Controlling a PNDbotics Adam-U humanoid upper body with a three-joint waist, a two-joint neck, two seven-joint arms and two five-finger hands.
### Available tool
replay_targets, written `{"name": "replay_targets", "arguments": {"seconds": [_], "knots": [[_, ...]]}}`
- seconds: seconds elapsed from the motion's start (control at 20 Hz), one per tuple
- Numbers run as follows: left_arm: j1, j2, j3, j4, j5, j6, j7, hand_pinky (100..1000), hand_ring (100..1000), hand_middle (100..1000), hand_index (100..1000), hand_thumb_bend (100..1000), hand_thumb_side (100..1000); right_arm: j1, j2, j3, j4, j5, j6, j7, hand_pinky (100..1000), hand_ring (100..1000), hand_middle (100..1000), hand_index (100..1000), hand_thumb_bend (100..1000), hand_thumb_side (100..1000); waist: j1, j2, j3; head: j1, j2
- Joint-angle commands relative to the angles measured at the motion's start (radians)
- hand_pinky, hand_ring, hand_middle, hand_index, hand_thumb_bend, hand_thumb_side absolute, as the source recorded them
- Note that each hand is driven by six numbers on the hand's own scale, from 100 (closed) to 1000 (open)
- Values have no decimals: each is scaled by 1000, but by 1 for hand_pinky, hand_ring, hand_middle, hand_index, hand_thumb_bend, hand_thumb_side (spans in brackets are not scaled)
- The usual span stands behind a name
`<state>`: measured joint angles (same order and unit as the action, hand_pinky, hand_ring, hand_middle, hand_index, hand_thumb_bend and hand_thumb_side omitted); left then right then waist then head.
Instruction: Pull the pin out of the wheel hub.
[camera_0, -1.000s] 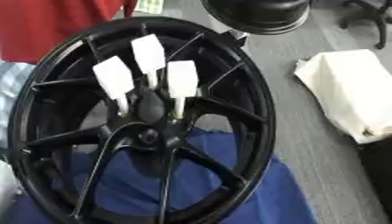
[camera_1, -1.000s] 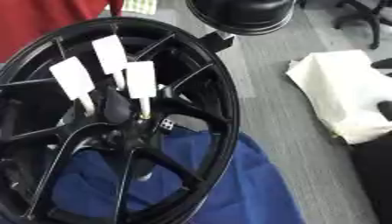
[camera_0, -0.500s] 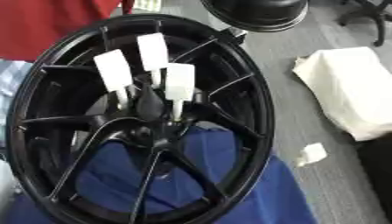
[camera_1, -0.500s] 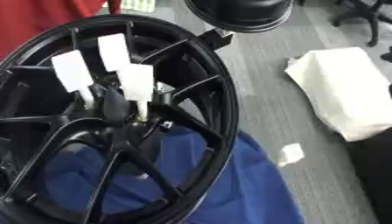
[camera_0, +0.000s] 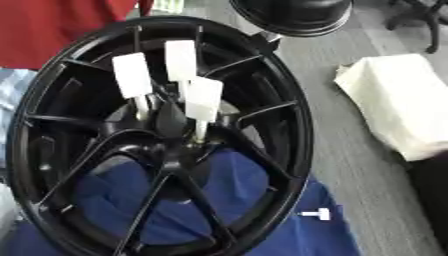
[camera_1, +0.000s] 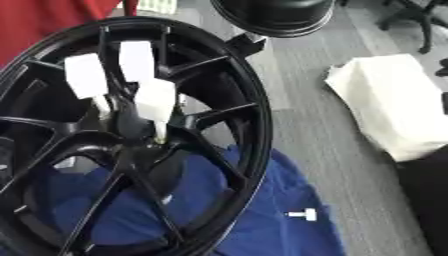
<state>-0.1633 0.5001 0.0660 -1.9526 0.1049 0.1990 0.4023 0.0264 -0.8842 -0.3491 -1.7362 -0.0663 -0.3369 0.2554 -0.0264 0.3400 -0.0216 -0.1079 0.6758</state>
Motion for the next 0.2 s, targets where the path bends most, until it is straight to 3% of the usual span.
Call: {"name": "replay_targets", "arguments": {"seconds": [0.05, 0.2], "knots": [[-8, 16, 11, -15, 2, -1, 0, 643, 627, 589, 716, 100, 624, -8, -29, 9, -53, -62, 1, -24, 1000, 769, 720, 836, 100, 522, -1, -18, 1, -1, -2], [-12, 15, 9, -17, 3, -2, -1, 643, 627, 588, 716, 100, 621, -28, -24, 37, -103, -116, -8, -19, 1000, 716, 649, 810, 100, 539, 0, -22, 3, 1, 0]]}}
